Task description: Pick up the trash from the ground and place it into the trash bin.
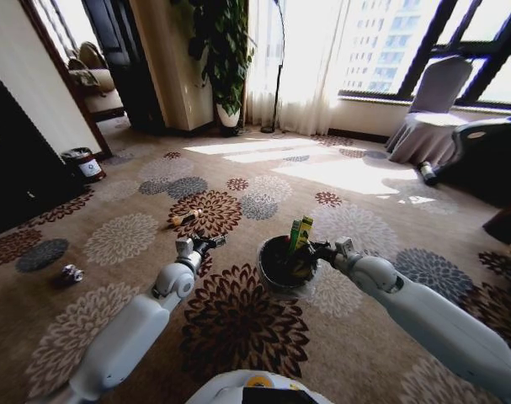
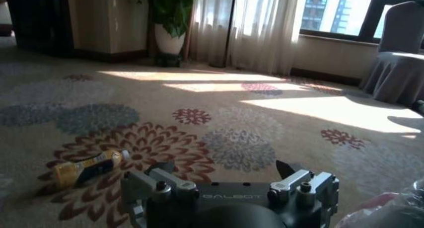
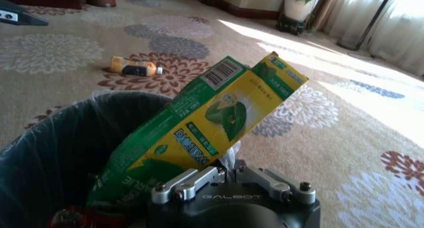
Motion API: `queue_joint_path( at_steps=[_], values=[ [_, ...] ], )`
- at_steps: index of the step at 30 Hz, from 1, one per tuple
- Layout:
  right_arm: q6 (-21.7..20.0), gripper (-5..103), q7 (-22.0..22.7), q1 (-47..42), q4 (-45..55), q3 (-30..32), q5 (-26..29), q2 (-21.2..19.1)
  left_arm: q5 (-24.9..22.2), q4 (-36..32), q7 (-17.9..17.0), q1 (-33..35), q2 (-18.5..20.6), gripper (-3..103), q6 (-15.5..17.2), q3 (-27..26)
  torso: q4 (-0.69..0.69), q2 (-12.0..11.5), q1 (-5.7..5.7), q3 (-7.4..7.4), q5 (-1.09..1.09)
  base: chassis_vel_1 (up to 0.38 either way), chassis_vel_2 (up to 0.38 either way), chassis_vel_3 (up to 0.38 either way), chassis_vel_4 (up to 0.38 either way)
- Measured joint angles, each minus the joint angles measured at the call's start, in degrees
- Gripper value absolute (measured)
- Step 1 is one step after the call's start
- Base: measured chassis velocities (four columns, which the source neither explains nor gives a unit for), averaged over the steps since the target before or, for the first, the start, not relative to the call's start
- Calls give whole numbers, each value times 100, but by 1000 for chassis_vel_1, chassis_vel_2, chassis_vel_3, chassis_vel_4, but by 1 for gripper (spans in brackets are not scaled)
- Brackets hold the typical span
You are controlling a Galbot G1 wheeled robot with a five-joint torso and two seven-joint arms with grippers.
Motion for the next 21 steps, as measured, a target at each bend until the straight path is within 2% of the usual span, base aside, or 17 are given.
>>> queue_joint_path(
  at_steps=[7,14,21],
  values=[
    [57,3,1,35,-166,95,10,-8,129,5,-11,74,-3,100,5,91,-1,0,0,0,-2,78,74,80,78],
    [179,3,-1,74,-303,105,29,61,168,-15,-159,73,66,100,-6,42,6,0,0,0,-1,70,93,94,86],
    [203,3,-1,103,-348,80,23,84,233,-86,-255,211,106,100,-8,-49,-2,0,0,0,-3,-35,59,41,-39]
  ],
)
